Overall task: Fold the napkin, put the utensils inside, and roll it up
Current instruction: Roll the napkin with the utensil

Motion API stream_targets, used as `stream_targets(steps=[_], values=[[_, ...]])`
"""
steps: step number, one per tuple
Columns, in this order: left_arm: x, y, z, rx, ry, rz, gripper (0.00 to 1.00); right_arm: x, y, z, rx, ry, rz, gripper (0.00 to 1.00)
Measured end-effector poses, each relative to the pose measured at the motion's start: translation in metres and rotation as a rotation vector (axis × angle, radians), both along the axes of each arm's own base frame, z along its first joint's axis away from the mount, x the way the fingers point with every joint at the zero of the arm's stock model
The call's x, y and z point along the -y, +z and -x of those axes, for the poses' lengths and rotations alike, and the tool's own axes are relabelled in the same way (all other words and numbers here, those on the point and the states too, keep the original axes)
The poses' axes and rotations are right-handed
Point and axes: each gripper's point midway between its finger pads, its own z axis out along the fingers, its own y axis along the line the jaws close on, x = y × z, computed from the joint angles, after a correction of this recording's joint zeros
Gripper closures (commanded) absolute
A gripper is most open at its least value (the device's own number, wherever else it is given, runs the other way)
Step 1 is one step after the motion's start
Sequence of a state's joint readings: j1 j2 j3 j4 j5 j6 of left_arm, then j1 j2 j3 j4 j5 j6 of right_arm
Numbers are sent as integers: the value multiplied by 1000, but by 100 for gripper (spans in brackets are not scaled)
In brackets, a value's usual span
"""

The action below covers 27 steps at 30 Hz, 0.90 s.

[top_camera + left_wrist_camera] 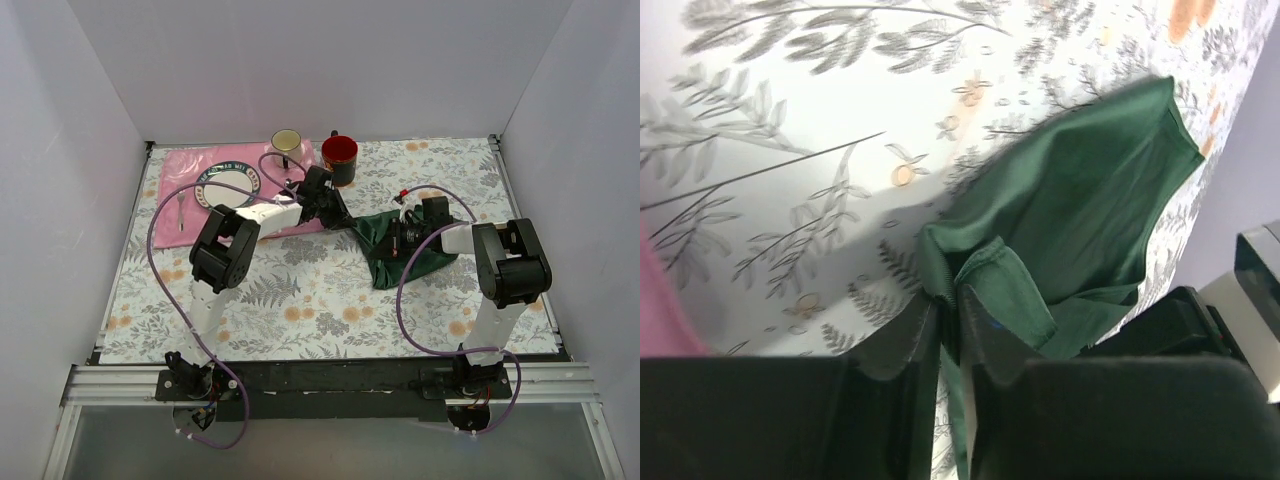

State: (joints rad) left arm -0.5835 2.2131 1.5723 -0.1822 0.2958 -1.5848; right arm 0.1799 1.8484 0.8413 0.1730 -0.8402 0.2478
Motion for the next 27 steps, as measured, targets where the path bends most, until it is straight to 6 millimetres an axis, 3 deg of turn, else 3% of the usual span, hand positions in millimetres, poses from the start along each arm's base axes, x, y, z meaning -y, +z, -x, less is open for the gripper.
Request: stream_targets(steps=[3, 8, 18, 27], values=[[6, 6, -5, 15, -18, -6, 98, 2, 0, -1, -9, 8, 27, 99], [13, 13, -2, 28, -44, -55, 79, 6, 1, -2, -24, 20, 77, 99], [33, 26, -2, 22, -48, -17, 85, 14, 1, -1, -25, -12, 137, 98], [54, -2, -6, -46, -29, 78, 85, 27, -4, -3, -35, -116, 233, 95]])
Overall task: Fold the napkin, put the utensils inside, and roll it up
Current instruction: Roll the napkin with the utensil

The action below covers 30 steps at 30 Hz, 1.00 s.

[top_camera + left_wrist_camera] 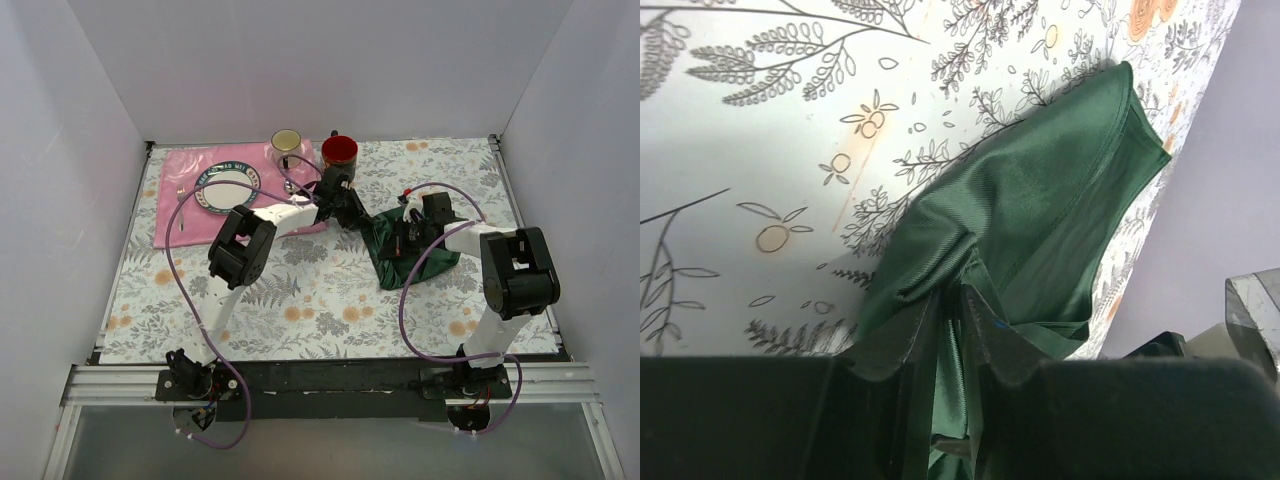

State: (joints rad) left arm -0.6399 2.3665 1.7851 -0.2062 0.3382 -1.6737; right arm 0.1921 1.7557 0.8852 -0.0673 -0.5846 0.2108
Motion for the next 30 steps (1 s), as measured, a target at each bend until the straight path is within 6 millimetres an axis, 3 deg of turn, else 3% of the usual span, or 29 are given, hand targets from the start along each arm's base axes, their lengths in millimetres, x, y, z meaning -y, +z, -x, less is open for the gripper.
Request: stream_targets(steps=[3, 11, 15, 17, 22, 26, 30], values=[[7, 0, 0, 4, -2, 23, 84, 2, 0, -1, -7, -14, 11, 94], [17, 2, 2, 57, -28, 2, 60, 10, -6, -5, -6, -36, 90, 94], [16, 6, 4, 96, -51, -25, 59, 10, -6, -6, -7, -31, 103, 94], [15, 12, 9, 106, -67, -38, 62, 10, -6, -6, -13, -26, 107, 94], [12, 37, 25, 123, -111, -5, 84, 11, -6, -6, -22, -20, 116, 93], [13, 44, 40, 107, -146, 44, 93, 11, -6, -7, -23, -20, 118, 92], [14, 38, 50, 69, -170, 74, 94, 11, -6, -7, -27, -19, 119, 91]])
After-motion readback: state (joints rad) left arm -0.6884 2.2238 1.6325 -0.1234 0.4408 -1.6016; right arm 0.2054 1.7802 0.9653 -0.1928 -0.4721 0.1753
